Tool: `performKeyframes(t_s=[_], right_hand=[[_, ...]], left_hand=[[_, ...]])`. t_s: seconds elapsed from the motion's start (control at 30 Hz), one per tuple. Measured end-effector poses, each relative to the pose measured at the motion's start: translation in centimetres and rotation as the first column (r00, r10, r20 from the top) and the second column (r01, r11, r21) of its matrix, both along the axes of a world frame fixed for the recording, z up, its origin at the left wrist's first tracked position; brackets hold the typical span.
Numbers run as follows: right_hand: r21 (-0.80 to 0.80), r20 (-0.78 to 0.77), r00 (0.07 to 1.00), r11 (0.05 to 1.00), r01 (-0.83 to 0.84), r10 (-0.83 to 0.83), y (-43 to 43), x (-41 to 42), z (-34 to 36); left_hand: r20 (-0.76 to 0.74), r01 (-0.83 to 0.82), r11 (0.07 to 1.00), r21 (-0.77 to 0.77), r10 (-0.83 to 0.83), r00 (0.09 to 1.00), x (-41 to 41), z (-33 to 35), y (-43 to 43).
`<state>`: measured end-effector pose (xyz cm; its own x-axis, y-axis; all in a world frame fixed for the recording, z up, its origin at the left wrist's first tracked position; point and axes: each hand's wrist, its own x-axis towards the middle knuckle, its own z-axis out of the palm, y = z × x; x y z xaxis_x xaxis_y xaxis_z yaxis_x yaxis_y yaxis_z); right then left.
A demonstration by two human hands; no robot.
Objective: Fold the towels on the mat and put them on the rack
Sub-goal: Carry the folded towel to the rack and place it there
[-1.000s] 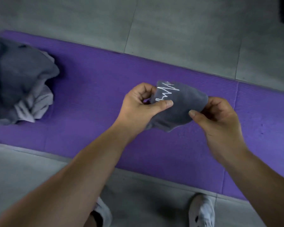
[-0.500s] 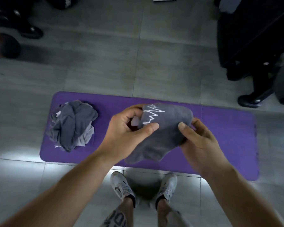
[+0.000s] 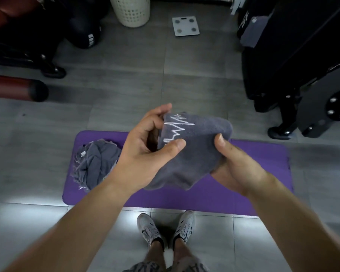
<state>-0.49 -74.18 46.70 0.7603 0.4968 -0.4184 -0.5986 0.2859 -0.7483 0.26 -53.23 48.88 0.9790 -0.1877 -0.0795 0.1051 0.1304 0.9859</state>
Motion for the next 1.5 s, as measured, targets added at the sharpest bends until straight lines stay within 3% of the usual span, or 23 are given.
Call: performKeyframes(t_s=[0.27,0.47,0.6,0.73,0.93,1.1,1.23,1.33,1.5], right_hand=[[-0.037,-0.086,0.990,0.993,-0.112,0.109,-1.2,-0.9,3.3],[0.003,0.033,0.992,0.992,0.123,-0.123,-1.7,-0.8,5.7],[-0.081,0.067,0.974,0.971,0.224,-0.218,-2.0,-1.3,6.5],[-0.254,0.189,0.941,0.911,0.324,-0.281,-1.7,-2.1,7.1],[-0.588,0.588,0.809,0.677,0.443,-0.019,-2.8,-2.5,7.5],[-0.586,0.639,0.767,0.680,0.440,0.055,-3.6,-2.6,8.3],[-0.615,0.613,0.790,0.632,0.471,0.008,-4.8,-2.8,7.6],[-0.643,0.603,0.796,0.556,0.526,-0.055,-5.7,-3.1,7.1],[-0.678,0.610,0.780,0.419,0.604,-0.137,-8.4,-2.6,5.7]], left_hand=[[0.055,-0.014,0.998,-0.056,0.017,0.998,-0.1,3.7,-1.4],[0.020,0.015,1.000,0.013,-0.015,1.000,-0.8,4.2,-1.5],[-0.042,0.020,0.998,0.065,-0.017,0.999,-1.2,3.7,-1.5],[0.006,0.003,0.992,0.128,-0.004,1.000,-1.4,3.6,-1.6],[0.031,0.006,0.984,0.181,-0.012,0.999,-1.2,3.8,-1.6],[0.023,0.099,0.956,0.275,-0.109,0.994,-0.2,4.7,-1.8],[0.014,0.160,0.869,0.469,-0.188,0.982,0.8,4.6,-2.6],[0.042,0.109,0.758,0.643,-0.177,0.983,1.6,4.0,-3.7],[0.061,0.008,0.440,0.898,-0.143,0.988,4.3,3.4,-5.6]])
